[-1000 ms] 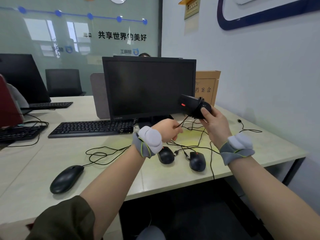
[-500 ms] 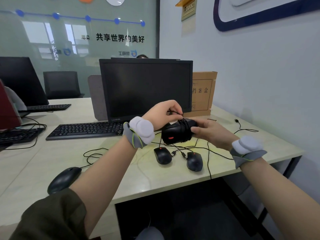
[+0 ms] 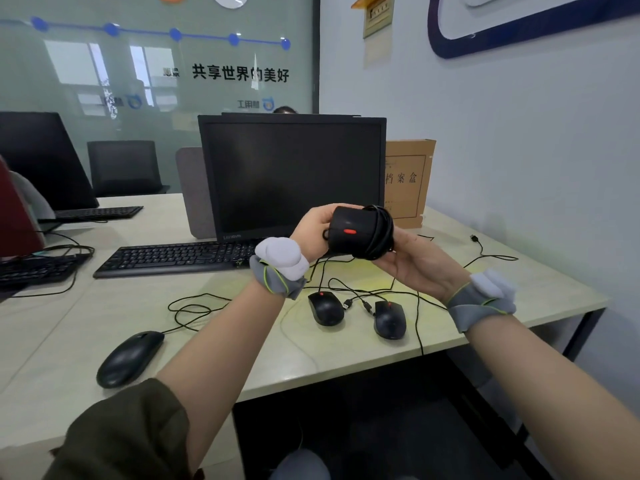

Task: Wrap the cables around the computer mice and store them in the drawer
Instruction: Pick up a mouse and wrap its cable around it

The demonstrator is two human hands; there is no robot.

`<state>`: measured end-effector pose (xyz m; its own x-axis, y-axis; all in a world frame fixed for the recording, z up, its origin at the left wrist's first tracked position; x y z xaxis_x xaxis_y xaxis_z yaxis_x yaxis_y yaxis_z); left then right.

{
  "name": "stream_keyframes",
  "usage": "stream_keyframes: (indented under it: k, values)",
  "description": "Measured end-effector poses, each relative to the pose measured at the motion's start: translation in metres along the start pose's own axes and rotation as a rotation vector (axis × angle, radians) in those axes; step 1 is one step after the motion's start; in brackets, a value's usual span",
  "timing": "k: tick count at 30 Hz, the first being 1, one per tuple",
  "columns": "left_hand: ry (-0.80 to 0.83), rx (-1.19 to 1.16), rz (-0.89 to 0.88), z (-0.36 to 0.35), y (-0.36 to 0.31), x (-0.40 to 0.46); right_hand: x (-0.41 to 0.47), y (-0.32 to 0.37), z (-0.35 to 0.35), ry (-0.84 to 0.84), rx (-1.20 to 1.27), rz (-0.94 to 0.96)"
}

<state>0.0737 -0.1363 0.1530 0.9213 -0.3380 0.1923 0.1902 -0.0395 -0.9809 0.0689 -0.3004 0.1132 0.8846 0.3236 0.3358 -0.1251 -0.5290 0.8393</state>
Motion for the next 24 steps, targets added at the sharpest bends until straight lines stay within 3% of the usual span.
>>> stream_keyframes:
  k: [2,5,11,15,21,24]
  values:
    - [-0.091,0.038,0.067,-0.001,0.005,-0.002,0.002,-0.004,0.001,-0.05,0.026,0.02]
    - [-0.203,0.3,0.128,-0.005,0.017,0.0,0.005,-0.006,0.001,-0.127,0.107,0.083]
    - [0.014,0.698,0.307,-0.02,0.038,-0.001,0.01,0.002,0.01,-0.262,0.067,0.3]
    - [0.063,0.974,0.356,-0.027,0.036,-0.005,0.006,0.0,0.017,-0.231,-0.244,0.323]
    - [0.041,0.947,0.499,-0.027,0.025,-0.011,0.002,0.005,0.016,-0.228,-0.588,0.421]
    - [-0.022,1.074,0.561,-0.025,0.022,-0.012,0.001,0.01,0.017,-0.282,-0.7,0.499]
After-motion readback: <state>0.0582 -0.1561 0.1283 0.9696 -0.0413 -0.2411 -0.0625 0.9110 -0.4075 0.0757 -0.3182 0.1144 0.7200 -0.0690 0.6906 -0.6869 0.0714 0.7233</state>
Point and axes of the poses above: each hand's wrist, its own x-axis towards the middle knuckle, its own z-axis out of the back of the hand, y = z × x, the point moved 3 cm from there along x, towards the middle knuckle, and after that the axes turned 13 degrees about z, right-handed, at the moved point
